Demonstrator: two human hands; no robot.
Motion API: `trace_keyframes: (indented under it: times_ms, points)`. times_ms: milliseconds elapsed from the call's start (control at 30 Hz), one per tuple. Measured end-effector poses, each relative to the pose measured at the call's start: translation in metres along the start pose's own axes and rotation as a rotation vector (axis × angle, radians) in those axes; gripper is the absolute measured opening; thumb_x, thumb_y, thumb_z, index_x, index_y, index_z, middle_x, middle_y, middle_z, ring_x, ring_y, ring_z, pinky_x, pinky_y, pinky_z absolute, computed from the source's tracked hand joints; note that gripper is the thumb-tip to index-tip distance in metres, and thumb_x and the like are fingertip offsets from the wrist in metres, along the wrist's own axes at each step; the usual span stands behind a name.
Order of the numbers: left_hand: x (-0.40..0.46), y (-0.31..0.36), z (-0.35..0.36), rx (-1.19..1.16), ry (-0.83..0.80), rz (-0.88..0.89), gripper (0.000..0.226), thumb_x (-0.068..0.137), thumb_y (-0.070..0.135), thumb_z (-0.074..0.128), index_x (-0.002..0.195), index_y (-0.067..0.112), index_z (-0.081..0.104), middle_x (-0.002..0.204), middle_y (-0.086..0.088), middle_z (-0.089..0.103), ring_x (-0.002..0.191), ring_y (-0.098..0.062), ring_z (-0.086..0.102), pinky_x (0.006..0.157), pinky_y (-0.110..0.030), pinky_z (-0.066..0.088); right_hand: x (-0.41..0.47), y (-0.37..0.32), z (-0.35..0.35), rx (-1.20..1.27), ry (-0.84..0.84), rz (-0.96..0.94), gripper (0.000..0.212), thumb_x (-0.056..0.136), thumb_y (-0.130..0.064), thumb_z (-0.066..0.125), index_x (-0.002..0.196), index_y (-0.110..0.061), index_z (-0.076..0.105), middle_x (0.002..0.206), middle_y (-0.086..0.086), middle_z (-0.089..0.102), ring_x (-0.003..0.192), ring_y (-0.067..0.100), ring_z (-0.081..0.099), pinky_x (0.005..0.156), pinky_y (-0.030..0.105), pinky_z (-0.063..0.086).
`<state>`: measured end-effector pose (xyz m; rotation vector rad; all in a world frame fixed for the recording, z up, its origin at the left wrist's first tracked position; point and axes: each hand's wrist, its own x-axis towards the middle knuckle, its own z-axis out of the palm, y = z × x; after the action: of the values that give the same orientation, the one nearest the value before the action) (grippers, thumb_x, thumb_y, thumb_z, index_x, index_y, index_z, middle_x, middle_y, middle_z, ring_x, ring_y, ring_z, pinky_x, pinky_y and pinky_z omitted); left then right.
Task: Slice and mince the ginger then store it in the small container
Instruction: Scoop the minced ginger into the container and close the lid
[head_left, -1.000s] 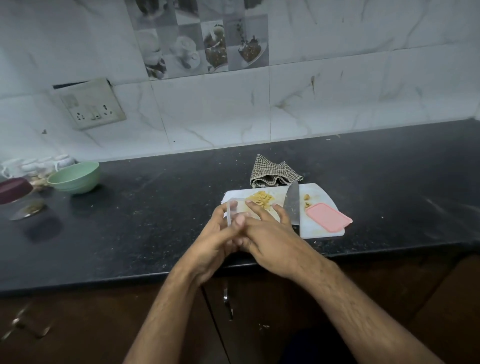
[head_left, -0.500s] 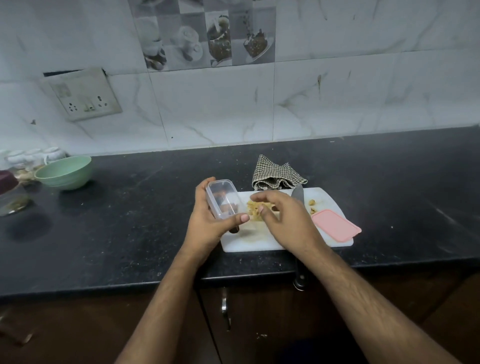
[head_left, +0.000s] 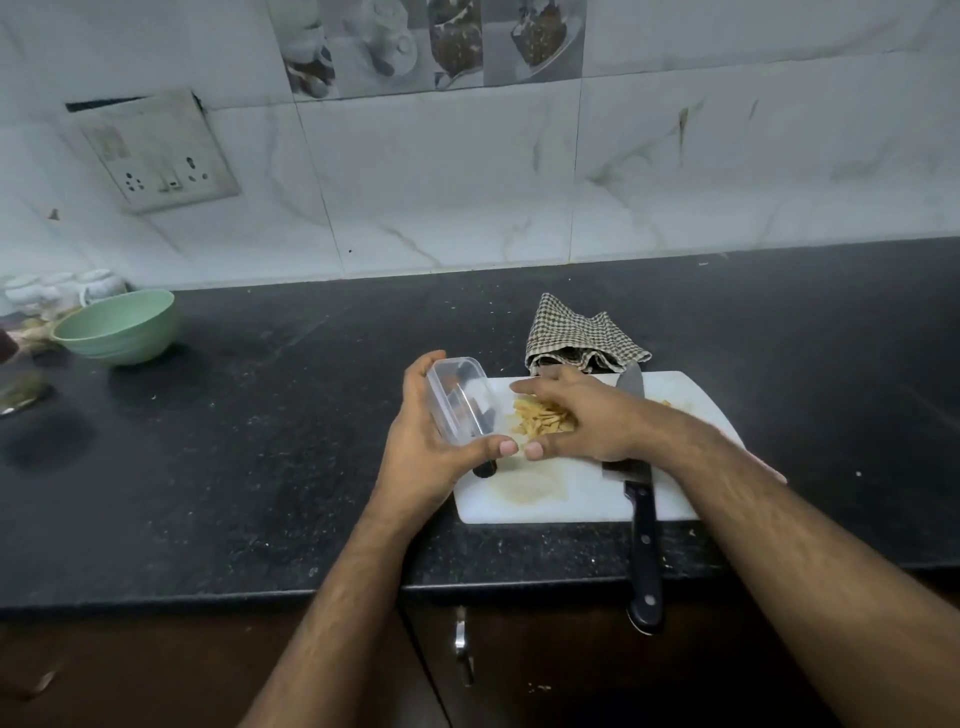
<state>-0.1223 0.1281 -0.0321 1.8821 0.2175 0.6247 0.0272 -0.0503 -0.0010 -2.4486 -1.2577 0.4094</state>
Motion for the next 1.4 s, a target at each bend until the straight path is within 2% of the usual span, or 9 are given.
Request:
trace_keyframes:
  times_ms: [133, 267, 467, 700, 833, 1000, 1100, 1267, 1400]
  points:
    - [0.004, 0.002, 0.002, 0.035, -0.045, -0.008, 0.113, 0.055, 0.039, 0.096, 0.148, 0.037, 0.031, 0.128, 0.020, 0.058, 0.111, 0.014, 0.057, 0.080, -0.006, 0.049, 0.008, -0.002, 0.001, -0.024, -0.023, -0.100, 0.064, 0.091, -0.055, 0.064, 0.148, -0.035, 0.044, 0.158, -0.004, 0.028, 0.140, 0.014, 0.034, 0.116, 0.041, 0.034]
    - [0.007, 0.000, 0.002, 0.064, -0.046, -0.020, 0.115, 0.051, 0.052, 0.098, 0.146, 0.037, 0.034, 0.131, 0.017, 0.057, 0.117, 0.004, 0.056, 0.091, -0.018, 0.051, 0.006, -0.011, 0.007, -0.054, 0.048, -0.143, 0.037, 0.097, -0.043, 0.061, 0.132, -0.029, 0.062, 0.147, -0.010, 0.045, 0.123, 0.010, 0.050, 0.103, 0.040, 0.045]
    - [0.007, -0.006, 0.004, 0.111, -0.047, -0.041, 0.123, 0.044, 0.067, 0.090, 0.146, 0.037, 0.031, 0.139, 0.014, 0.052, 0.127, -0.008, 0.052, 0.107, -0.039, 0.049, -0.007, -0.015, 0.009, -0.113, 0.150, -0.107, 0.026, 0.099, -0.031, 0.062, 0.124, -0.026, 0.069, 0.120, -0.014, 0.058, 0.110, 0.010, 0.056, 0.094, 0.035, 0.047]
    - [0.007, -0.002, 0.002, 0.095, -0.056, -0.009, 0.125, 0.045, 0.066, 0.093, 0.149, 0.053, 0.026, 0.145, 0.010, 0.047, 0.131, -0.016, 0.053, 0.109, -0.050, 0.048, -0.013, -0.018, 0.008, -0.168, 0.121, -0.086, 0.029, 0.099, -0.020, 0.061, 0.127, -0.024, 0.067, 0.119, -0.008, 0.059, 0.107, 0.011, 0.056, 0.095, 0.035, 0.046]
    - [0.005, -0.005, 0.003, 0.106, -0.073, -0.006, 0.127, 0.043, 0.070, 0.094, 0.149, 0.053, 0.027, 0.149, 0.010, 0.044, 0.132, -0.021, 0.054, 0.105, -0.053, 0.051, -0.010, -0.018, 0.006, -0.244, 0.203, 0.002, 0.024, 0.098, -0.015, 0.058, 0.115, -0.024, 0.072, 0.107, -0.006, 0.063, 0.099, 0.015, 0.061, 0.100, 0.047, 0.042]
    - [0.005, -0.006, 0.003, 0.097, -0.087, 0.005, 0.122, 0.048, 0.065, 0.094, 0.149, 0.053, 0.027, 0.148, 0.011, 0.043, 0.130, -0.019, 0.056, 0.100, -0.050, 0.055, -0.011, -0.024, -0.002, -0.137, 0.346, 0.092, 0.023, 0.095, -0.019, 0.061, 0.110, -0.033, 0.073, 0.103, -0.015, 0.069, 0.100, 0.012, 0.062, 0.099, 0.038, 0.036]
    - [0.007, -0.006, 0.003, 0.111, -0.099, 0.014, 0.120, 0.051, 0.064, 0.093, 0.150, 0.053, 0.026, 0.147, 0.012, 0.043, 0.129, -0.017, 0.056, 0.102, -0.048, 0.054, -0.014, -0.022, -0.005, 0.074, 0.491, 0.118, 0.018, 0.091, -0.027, 0.069, 0.104, -0.036, 0.074, 0.087, -0.022, 0.068, 0.090, 0.004, 0.063, 0.099, 0.051, 0.046]
    - [0.006, -0.007, 0.005, 0.143, -0.121, 0.026, 0.121, 0.055, 0.056, 0.096, 0.153, 0.049, 0.026, 0.145, 0.014, 0.046, 0.124, -0.009, 0.059, 0.106, -0.037, 0.050, -0.024, -0.014, 0.002, 0.231, 0.491, 0.184, 0.015, 0.086, -0.026, 0.075, 0.096, -0.038, 0.075, 0.095, -0.023, 0.068, 0.101, 0.012, 0.062, 0.087, 0.036, 0.054]
    - [0.005, -0.004, 0.005, 0.125, -0.142, 0.010, 0.125, 0.053, 0.052, 0.098, 0.156, 0.044, 0.027, 0.142, 0.017, 0.051, 0.126, -0.004, 0.055, 0.105, -0.030, 0.047, -0.028, -0.026, -0.009, 0.374, 0.535, 0.129, 0.014, 0.086, -0.028, 0.077, 0.098, -0.035, 0.076, 0.090, -0.023, 0.071, 0.074, -0.008, 0.063, 0.069, 0.020, 0.050]
